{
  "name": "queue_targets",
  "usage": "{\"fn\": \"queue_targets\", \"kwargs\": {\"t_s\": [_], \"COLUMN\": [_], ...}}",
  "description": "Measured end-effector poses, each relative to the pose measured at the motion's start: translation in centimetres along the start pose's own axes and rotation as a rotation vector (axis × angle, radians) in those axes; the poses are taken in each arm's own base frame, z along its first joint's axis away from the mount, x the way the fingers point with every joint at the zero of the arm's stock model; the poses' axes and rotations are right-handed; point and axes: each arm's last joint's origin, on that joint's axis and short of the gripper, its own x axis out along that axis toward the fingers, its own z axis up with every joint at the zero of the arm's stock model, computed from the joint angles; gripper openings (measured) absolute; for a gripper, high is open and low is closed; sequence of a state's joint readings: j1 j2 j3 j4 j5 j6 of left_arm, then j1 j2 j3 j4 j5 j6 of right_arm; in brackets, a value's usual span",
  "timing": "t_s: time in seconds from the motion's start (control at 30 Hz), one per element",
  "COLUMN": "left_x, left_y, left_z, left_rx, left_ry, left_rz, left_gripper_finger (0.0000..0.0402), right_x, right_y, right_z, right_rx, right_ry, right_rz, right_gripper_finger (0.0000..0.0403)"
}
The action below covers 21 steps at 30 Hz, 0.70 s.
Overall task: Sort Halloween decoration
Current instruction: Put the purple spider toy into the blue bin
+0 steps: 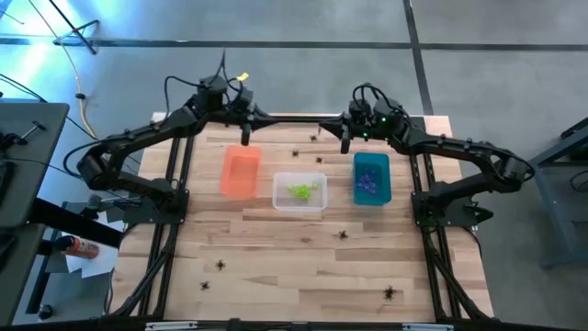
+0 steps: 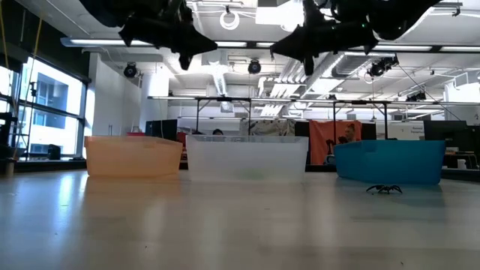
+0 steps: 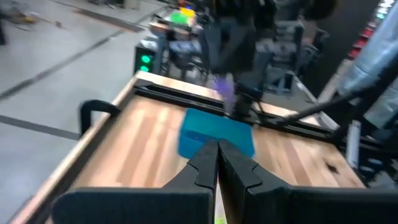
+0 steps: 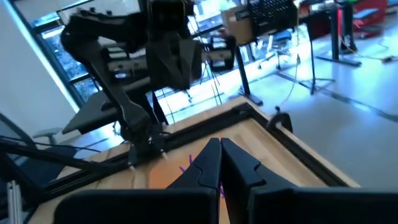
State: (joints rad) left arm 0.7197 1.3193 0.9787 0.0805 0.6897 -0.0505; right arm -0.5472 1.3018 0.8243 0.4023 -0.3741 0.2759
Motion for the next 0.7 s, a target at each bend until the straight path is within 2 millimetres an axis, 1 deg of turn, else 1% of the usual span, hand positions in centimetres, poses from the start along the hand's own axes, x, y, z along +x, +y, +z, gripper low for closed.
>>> {"fn": "queue_targets", "kwargs": {"t_s": [0.13,0.33,0.43,0.53,0.63,0.7], "left_x": [0.9,0.8,0.6,0.6,0.6,0.6], "left_y": [-0.4,-0.3,0.0,0.1,0.1,0.1], "left_z": [-0.4,-0.4,-0.4,-0.4,-0.4,-0.4], "left_rx": [-0.007,-0.014,-0.035,-0.035,-0.034,-0.032], "left_ry": [0.022,0.019,0.017,0.016,0.015,0.014], "left_rz": [-0.027,-0.023,-0.011,-0.009,-0.009,-0.009], "left_gripper_finger": [0.0000,0.0000,0.0000,0.0000,0.0000,0.0000], "right_x": [0.0,0.0,-0.2,-1.3,-2.9,-4.4], "right_y": [0.2,0.0,-0.1,-0.2,0.1,0.3], "right_z": [0.5,0.0,-0.9,-1.7,-3.0,-3.8], "right_rx": [-0.024,0.001,0.037,0.073,0.112,0.131], "right_ry": [-0.008,0.046,0.143,0.276,0.453,0.557], "right_rz": [0.029,0.017,-0.003,-0.042,-0.105,-0.174], "right_gripper_finger": [0.0000,0.0000,0.0000,0.0000,0.0000,0.0000]}}
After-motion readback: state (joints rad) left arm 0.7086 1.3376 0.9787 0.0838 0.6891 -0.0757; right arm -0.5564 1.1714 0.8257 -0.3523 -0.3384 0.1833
